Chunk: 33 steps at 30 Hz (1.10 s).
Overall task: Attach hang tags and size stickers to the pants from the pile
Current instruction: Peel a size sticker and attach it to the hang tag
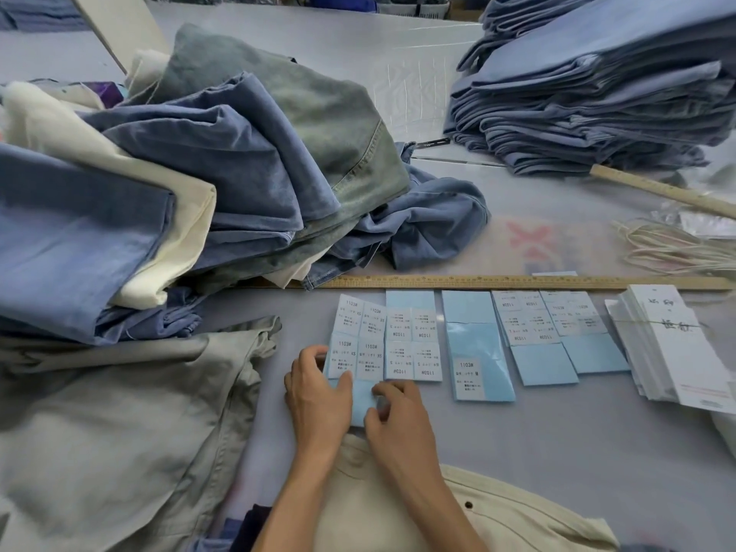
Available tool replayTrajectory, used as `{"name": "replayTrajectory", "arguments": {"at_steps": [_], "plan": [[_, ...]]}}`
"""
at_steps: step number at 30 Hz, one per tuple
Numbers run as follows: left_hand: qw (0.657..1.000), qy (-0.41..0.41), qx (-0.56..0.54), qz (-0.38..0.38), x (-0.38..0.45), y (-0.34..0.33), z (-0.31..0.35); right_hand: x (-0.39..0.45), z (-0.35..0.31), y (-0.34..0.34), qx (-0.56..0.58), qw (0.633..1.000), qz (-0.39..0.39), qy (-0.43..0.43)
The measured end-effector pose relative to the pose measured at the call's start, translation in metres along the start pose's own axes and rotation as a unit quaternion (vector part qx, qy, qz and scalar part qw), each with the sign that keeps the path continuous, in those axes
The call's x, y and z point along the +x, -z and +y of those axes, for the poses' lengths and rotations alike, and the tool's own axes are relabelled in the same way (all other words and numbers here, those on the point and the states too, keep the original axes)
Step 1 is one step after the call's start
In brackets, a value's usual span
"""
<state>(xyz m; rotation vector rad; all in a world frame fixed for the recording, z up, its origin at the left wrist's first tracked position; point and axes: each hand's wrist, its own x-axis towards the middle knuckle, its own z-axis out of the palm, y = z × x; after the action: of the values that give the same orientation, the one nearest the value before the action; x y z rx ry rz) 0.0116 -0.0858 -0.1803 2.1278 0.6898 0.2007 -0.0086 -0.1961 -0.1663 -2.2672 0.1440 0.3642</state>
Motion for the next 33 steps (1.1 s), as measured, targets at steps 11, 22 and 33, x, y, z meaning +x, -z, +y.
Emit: {"name": "replayTrajectory", "arguments": {"at_steps": [11, 22, 33], "plan": [[0.99, -0.138, 0.006, 0.035, -0.024, 0.018, -0.002, -0.001, 0.014, -0.006, 0.22, 0.971, 0.076, -0.049], [0.937, -0.344, 0.057, 0.014, -0.047, 0.023, -0.009, 0.003, 0.018, -0.003, 0.276, 0.954, 0.074, -0.084], [0.961, -0.198, -0.192, -0.001, -0.044, 0.031, -0.013, -0.002, 0.016, 0.012, 0.426, 0.893, 0.09, -0.118]]}}
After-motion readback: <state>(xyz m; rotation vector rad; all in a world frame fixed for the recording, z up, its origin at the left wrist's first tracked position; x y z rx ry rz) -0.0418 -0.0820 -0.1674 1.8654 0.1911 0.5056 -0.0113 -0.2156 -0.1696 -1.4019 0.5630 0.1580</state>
